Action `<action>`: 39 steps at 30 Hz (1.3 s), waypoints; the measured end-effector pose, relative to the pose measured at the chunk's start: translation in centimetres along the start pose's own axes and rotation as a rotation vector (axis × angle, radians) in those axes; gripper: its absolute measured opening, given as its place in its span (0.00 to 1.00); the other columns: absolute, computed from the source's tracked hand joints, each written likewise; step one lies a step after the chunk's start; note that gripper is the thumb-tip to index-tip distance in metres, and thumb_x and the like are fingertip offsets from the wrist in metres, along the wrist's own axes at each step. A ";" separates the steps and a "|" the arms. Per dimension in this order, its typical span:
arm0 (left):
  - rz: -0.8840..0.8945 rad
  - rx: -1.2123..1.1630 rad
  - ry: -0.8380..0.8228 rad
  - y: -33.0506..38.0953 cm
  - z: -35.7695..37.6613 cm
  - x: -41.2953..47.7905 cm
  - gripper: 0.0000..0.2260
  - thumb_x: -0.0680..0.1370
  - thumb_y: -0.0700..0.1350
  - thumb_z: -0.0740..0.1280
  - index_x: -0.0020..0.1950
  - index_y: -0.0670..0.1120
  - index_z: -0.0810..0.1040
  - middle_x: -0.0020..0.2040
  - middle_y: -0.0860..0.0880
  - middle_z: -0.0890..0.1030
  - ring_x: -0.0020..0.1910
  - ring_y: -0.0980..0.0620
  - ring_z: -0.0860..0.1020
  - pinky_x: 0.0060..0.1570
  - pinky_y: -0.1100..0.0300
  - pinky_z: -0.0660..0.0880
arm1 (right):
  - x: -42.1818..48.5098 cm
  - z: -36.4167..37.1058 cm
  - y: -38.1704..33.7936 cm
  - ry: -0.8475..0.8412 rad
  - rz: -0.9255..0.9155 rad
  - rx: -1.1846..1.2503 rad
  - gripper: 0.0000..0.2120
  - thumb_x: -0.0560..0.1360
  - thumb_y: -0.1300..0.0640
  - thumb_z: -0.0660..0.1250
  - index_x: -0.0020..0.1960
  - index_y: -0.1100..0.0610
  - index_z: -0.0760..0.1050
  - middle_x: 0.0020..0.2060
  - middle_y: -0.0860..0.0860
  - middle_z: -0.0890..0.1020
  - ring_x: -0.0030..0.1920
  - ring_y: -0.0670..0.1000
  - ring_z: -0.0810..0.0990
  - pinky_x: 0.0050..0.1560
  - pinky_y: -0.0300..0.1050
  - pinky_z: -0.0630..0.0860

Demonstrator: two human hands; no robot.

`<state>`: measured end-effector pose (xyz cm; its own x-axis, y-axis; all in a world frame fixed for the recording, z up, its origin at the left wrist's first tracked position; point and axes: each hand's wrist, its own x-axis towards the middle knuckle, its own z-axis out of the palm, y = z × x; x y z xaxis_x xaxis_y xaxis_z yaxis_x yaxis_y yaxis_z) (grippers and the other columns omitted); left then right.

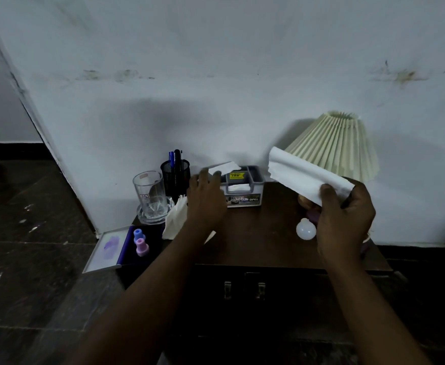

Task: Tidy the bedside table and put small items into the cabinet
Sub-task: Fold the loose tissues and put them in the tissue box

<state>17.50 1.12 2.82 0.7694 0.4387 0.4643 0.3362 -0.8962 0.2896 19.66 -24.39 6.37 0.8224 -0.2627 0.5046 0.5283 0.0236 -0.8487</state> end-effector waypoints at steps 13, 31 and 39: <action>0.218 -0.352 -0.170 0.1 -2.3 -3.8 0.06 0.76 0.32 0.70 0.52 0.34 0.80 0.62 0.39 0.74 0.57 0.42 0.76 0.60 0.53 0.74 | 0.7 -0.1 0.8 -0.112 -0.349 -0.363 0.09 0.81 0.56 0.62 0.58 0.57 0.77 0.44 0.54 0.83 0.44 0.57 0.82 0.44 0.57 0.79; 0.040 -0.080 -0.126 3.8 -5.3 -5.0 0.23 0.76 0.53 0.66 0.71 0.53 0.69 0.58 0.51 0.82 0.63 0.43 0.74 0.62 0.45 0.67 | -0.9 0.9 -0.5 -0.142 -0.105 -0.263 0.07 0.79 0.61 0.66 0.52 0.51 0.72 0.46 0.53 0.81 0.48 0.50 0.79 0.40 0.23 0.68; -0.034 -0.307 0.096 3.2 -6.0 -4.0 0.16 0.78 0.41 0.67 0.66 0.50 0.77 0.53 0.47 0.86 0.52 0.46 0.83 0.63 0.45 0.74 | -0.4 0.8 -0.8 -0.123 -0.106 -0.279 0.10 0.79 0.59 0.66 0.60 0.58 0.76 0.49 0.50 0.81 0.48 0.48 0.79 0.43 0.24 0.69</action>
<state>12.25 -3.12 6.92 0.7008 0.4857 0.5225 0.1706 -0.8253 0.5383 19.12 -23.57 6.96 0.7940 -0.1307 0.5937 0.5485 -0.2673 -0.7923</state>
